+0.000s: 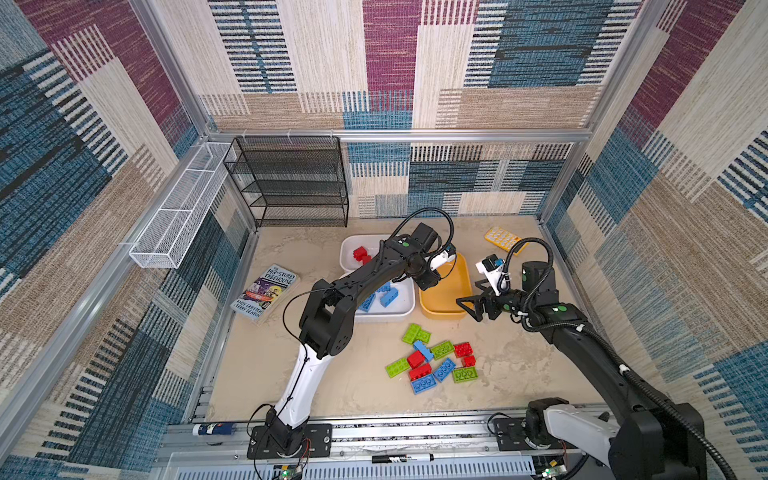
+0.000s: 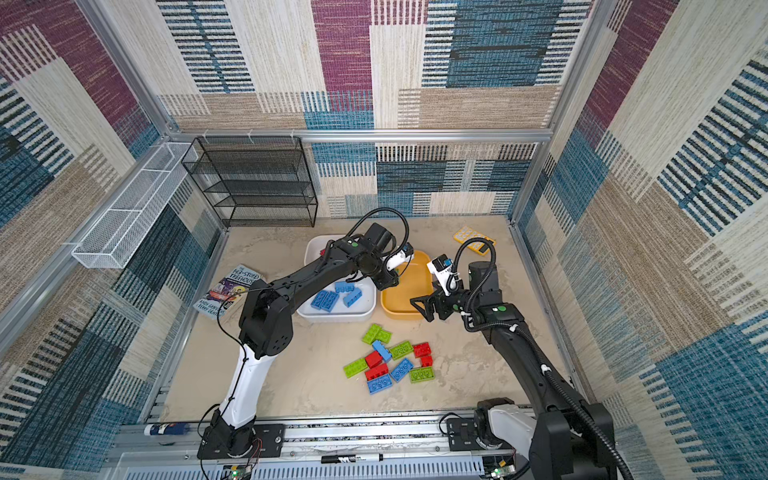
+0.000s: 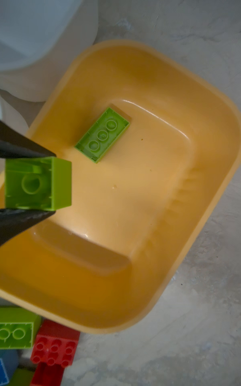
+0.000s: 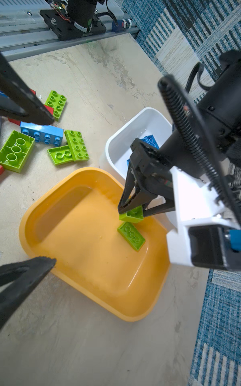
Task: Sort the legos into containers by color
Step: 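Carry the small lime-green brick into the yellow tray and release it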
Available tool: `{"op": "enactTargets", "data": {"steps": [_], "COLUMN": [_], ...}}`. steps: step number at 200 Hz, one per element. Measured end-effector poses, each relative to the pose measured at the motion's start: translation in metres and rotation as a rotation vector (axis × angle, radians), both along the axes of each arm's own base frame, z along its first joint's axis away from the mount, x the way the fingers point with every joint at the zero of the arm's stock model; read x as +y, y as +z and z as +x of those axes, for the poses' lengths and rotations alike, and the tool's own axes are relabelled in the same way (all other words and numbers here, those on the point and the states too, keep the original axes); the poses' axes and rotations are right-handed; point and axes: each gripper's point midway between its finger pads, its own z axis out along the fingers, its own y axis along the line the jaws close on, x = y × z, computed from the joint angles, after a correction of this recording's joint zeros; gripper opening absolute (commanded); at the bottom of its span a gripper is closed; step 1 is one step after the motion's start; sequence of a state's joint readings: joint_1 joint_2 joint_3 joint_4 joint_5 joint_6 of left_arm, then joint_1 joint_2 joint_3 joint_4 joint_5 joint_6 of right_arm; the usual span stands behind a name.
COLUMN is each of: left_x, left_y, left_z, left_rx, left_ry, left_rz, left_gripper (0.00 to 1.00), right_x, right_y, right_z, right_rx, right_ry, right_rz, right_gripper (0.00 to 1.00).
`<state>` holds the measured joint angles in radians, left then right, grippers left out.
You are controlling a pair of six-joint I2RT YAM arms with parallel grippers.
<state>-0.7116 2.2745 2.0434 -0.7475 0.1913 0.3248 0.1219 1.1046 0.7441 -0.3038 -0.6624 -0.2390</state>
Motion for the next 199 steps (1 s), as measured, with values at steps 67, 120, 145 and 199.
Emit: {"op": "enactTargets", "data": {"steps": [67,120,145,199], "left_x": [-0.005,0.016,0.042,0.103], "left_y": [-0.017,0.042,0.058,0.055], "left_z": [-0.003,-0.008,-0.029,-0.103], "left_rx": [0.014,-0.082,-0.072,0.04], "left_ry": [-0.005,0.027,0.035,0.017], "left_rz": [0.02,0.007,0.041,0.112], "left_gripper": [0.62,0.71,0.73,0.75], "right_x": [-0.003,-0.003,-0.002,0.001], "right_y": [-0.001,0.0,0.001,-0.005], "right_z": [0.001,0.001,0.0,0.0], "right_rx": [0.003,0.001,0.0,0.024], "right_ry": [-0.008,-0.009,-0.003,0.012], "right_rz": [-0.001,0.0,0.005,0.014], "right_gripper": [0.99,0.99,0.99,0.99]}}
